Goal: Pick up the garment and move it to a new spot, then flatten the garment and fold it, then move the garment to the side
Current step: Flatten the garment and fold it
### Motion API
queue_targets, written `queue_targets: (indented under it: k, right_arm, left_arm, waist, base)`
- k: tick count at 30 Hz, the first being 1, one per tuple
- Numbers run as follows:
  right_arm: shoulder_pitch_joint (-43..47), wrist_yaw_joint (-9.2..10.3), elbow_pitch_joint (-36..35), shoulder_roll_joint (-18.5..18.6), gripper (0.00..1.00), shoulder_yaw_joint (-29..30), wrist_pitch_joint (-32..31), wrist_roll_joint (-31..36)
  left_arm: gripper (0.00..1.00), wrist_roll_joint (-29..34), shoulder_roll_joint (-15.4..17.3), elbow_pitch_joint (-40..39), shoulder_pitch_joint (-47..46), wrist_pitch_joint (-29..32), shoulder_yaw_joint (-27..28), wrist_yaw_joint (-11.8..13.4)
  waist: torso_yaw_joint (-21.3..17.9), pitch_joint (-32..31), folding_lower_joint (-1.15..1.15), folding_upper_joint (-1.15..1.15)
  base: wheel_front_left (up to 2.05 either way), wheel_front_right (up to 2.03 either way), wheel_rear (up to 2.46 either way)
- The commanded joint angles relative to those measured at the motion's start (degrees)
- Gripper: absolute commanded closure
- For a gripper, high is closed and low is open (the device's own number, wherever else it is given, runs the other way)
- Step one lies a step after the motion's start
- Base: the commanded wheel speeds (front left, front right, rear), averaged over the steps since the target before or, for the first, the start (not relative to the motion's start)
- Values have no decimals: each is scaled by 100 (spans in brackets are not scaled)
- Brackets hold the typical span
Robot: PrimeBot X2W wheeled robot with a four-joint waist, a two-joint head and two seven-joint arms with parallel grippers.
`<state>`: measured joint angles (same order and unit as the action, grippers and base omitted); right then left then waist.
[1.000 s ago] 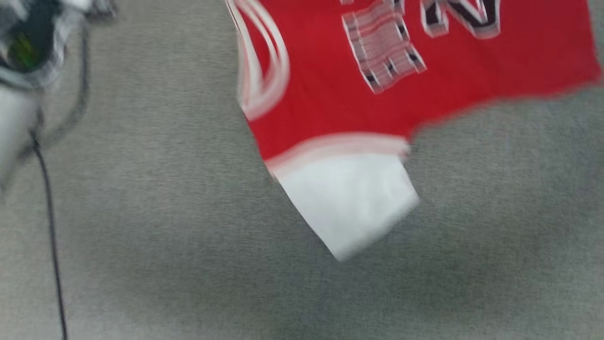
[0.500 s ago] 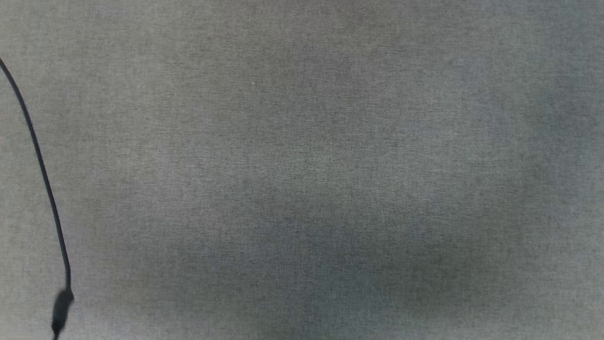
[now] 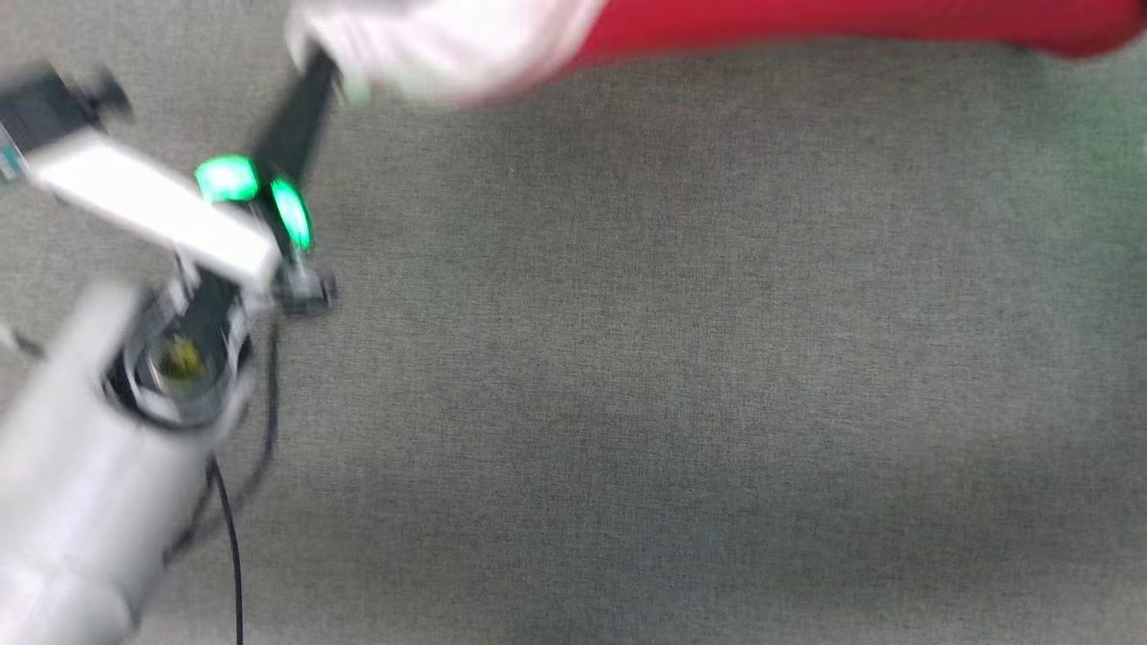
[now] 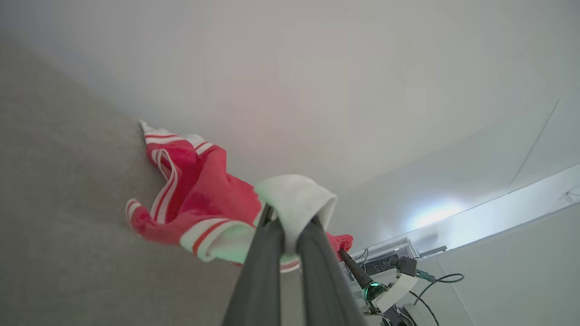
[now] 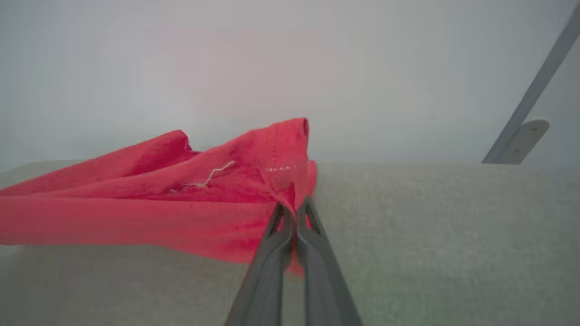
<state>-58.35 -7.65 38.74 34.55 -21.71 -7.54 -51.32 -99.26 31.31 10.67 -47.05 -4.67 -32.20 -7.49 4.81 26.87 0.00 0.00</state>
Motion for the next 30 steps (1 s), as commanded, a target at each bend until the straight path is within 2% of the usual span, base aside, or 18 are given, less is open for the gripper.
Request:
queue_targets:
  k: [1,5,7,11,12,16,23,26,30]
  right_arm:
    - [365,30,-217,134,100,50,-51,-166]
    - [1554,30,-984,557,100,210,-258,-555]
    - [2193,30,-1389,737,100,378,-362,-732]
    - [3435,30,-2193,1024,100,808,-564,-978]
    - [3991,30,-2559,1106,100,1081,-631,-1011]
    - [5060,31,-3263,1110,100,1659,-912,-1022]
    - [6711,30,-4467,732,100,2606,-1550,-820]
    - [7159,29,-4921,404,100,3048,-1733,-732]
    - [7259,29,-5306,-4,100,3431,-1953,-541]
  left_arm:
    - [100,194,90,-202,373,-20,23,4]
    - [100,618,186,-788,1450,-145,-139,4]
    - [100,909,347,-935,1891,-214,-308,4]
    - [100,1176,540,-1231,2553,-470,-537,4]
    - [100,1263,679,-1377,2836,-595,-606,5]
    - [100,1401,970,-1672,3299,-779,-719,5]
    - [100,1443,1426,-2320,4086,-953,-767,4]
    - [100,1545,1501,-2542,4336,-995,-766,5]
    - [100,1647,1438,-2654,4254,-1016,-689,4]
  waist:
    - [19,-66,0,0]
    - [49,-222,0,0]
    - [69,-306,0,0]
    - [70,-456,0,0]
    - [76,-505,0,0]
    - [64,-568,0,0]
    - [45,-599,0,0]
    - [31,-554,0,0]
    - [21,-477,0,0]
  base:
    - [0,0,0]
    - [0,0,0]
    - [0,0,0]
    - [0,0,0]
    - [0,0,0]
    - [0,0,0]
    - [0,0,0]
    - [0,0,0]
    - [0,0,0]
